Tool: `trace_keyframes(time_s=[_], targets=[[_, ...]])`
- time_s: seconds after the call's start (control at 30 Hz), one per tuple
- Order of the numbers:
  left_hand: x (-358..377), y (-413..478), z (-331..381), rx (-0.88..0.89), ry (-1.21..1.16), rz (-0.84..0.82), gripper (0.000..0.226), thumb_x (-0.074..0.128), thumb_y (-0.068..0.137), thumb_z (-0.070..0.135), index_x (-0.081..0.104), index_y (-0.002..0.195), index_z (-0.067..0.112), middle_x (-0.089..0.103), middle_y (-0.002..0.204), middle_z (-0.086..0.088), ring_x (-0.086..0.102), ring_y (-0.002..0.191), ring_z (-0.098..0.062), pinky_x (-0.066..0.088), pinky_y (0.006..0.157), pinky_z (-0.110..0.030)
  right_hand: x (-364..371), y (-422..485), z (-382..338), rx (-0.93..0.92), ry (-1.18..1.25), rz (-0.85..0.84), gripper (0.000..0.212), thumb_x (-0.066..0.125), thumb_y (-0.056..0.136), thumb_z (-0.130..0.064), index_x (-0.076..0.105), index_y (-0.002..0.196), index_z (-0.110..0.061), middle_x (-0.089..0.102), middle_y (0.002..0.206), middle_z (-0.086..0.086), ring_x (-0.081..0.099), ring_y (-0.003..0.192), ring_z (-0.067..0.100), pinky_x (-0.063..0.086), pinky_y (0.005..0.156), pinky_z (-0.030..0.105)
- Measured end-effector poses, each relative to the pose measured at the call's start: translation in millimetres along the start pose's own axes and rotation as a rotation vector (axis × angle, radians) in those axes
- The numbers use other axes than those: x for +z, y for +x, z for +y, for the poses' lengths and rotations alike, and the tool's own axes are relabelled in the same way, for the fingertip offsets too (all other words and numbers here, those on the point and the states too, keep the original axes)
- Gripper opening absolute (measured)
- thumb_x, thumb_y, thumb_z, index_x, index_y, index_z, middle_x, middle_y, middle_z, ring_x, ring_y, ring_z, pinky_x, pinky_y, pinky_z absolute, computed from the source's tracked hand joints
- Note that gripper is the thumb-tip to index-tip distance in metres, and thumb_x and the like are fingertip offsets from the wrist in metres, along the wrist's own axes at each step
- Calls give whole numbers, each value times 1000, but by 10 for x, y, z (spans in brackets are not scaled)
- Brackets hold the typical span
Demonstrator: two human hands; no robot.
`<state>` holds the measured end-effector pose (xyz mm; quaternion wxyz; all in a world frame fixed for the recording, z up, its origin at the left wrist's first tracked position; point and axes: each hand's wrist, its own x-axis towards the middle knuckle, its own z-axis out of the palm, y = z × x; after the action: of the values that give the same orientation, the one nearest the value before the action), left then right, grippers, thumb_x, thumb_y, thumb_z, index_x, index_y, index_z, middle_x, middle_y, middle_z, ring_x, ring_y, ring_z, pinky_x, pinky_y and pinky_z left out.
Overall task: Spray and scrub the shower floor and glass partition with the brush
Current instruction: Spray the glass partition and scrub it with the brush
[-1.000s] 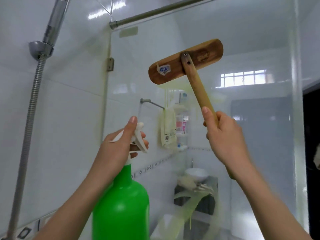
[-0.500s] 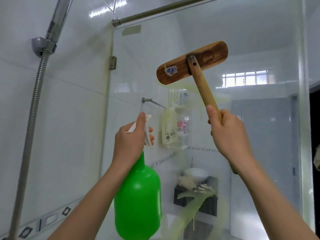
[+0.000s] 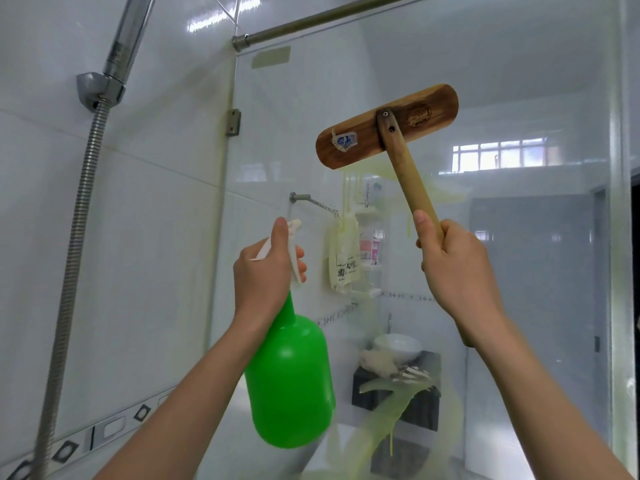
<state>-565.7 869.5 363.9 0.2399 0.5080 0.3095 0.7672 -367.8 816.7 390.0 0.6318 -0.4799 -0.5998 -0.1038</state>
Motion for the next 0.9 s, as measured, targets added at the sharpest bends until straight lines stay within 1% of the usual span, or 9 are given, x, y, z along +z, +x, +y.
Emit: trace_keyframes(time_s=[0.17, 0.27, 0.4, 0.43, 0.53, 0.57, 0.67, 0.8, 0.9], targets=[[54, 13, -10, -9, 24, 6, 55, 51, 98, 54, 66, 68, 10, 61, 51, 2, 58, 50, -14, 53, 61, -34, -34, 6, 11, 4, 9, 3, 56, 34, 96, -55, 56, 85, -5, 62, 74, 12, 50, 58, 20, 42, 51, 32], [88, 38, 14, -4, 4, -25, 54, 49, 99, 53, 70, 73, 11, 68, 58, -1, 66, 56, -17, 57, 67, -35, -51, 13, 0, 6, 14, 2, 56, 34, 97, -54, 56, 85, -4, 61, 72, 11, 50, 57, 20, 42, 51, 32], [127, 30, 59, 11, 63, -4, 55, 49, 99, 54, 65, 70, 10, 61, 57, -1, 57, 50, -13, 50, 50, -22, -63, 24, -5, 9, 29, -1, 55, 34, 97, -54, 56, 84, -5, 59, 68, 8, 49, 55, 18, 42, 51, 33], [133, 36, 55, 23, 79, -2, 55, 48, 99, 54, 65, 70, 11, 62, 58, -1, 58, 50, -13, 50, 50, -21, -65, 25, -6, 9, 31, 0, 55, 35, 97, -54, 56, 84, -5, 58, 68, 7, 49, 55, 18, 42, 51, 33], [122, 83, 65, 9, 40, -27, 55, 48, 99, 54, 70, 72, 11, 69, 62, -3, 67, 58, -18, 58, 66, -32, -67, 34, -16, 10, 33, 0, 55, 34, 97, -54, 56, 84, -5, 59, 68, 7, 49, 56, 18, 43, 52, 33], [123, 99, 65, -3, 34, -25, 56, 49, 99, 53, 68, 71, 10, 67, 59, -3, 64, 56, -19, 57, 64, -32, -64, 38, -17, 10, 33, 0, 55, 34, 97, -54, 56, 84, -5, 59, 69, 8, 49, 56, 19, 43, 52, 33], [122, 102, 69, 12, 77, 18, 55, 48, 100, 53, 63, 69, 9, 60, 57, -3, 56, 49, -16, 50, 51, -23, -54, 43, -13, 9, 34, -1, 56, 34, 97, -54, 56, 84, -4, 59, 70, 10, 48, 56, 20, 43, 52, 34], [94, 157, 41, 7, 36, 11, 55, 48, 100, 54, 70, 72, 12, 70, 63, -3, 68, 58, -18, 57, 66, -32, -24, 56, -7, 10, 41, -11, 57, 34, 96, -55, 55, 84, -4, 58, 70, 10, 47, 55, 20, 43, 52, 34], [104, 173, 39, 2, 37, 56, 54, 48, 100, 53, 64, 70, 11, 63, 63, -5, 58, 54, -16, 52, 58, -31, -2, 78, 8, 12, 42, -20, 57, 35, 96, -56, 55, 84, -5, 57, 69, 9, 47, 54, 20, 41, 52, 33]])
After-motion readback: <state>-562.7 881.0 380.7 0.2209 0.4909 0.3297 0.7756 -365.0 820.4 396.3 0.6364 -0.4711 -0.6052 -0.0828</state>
